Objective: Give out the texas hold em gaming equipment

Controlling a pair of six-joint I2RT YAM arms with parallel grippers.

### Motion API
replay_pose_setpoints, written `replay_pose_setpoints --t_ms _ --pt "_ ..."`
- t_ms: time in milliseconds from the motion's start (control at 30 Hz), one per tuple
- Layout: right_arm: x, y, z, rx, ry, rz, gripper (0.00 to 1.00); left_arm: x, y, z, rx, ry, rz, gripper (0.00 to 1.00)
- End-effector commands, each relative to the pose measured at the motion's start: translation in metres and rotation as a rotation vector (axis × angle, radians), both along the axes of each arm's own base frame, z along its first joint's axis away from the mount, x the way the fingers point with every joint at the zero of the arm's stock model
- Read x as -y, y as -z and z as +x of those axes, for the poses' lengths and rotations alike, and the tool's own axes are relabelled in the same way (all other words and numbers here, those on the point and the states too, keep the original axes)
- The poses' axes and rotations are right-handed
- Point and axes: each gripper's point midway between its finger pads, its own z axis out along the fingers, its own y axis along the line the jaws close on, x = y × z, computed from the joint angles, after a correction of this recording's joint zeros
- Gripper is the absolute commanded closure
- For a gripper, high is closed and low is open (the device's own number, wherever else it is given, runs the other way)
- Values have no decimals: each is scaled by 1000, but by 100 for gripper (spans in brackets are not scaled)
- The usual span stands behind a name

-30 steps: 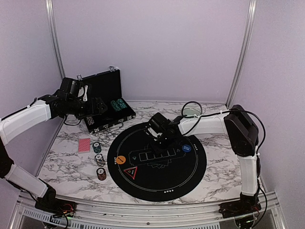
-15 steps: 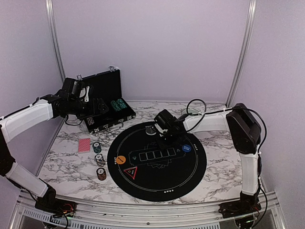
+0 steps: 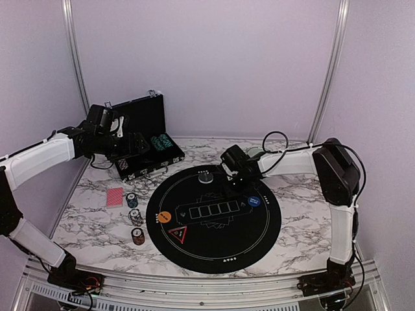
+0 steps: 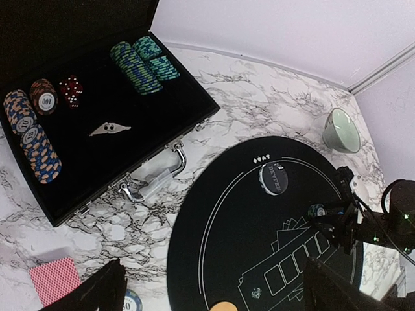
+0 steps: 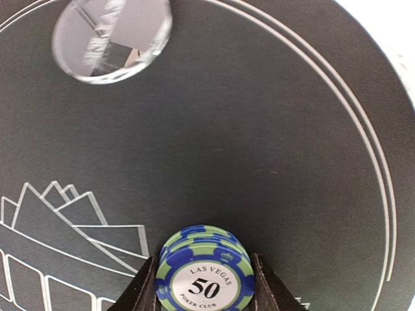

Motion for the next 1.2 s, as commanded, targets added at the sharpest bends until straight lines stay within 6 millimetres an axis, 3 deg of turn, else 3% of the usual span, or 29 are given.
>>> replay_pose_setpoints --t_ms 0,767,1167 --pt "72 37 -16 -115 112 -198 66 3 -7 6 13 13 -8 4" --pt "138 35 -16 -130 236 -206 65 5 -3 5 2 24 -8 4" --pt "155 37 -21 -139 264 -208 65 6 -4 5 2 27 -13 4"
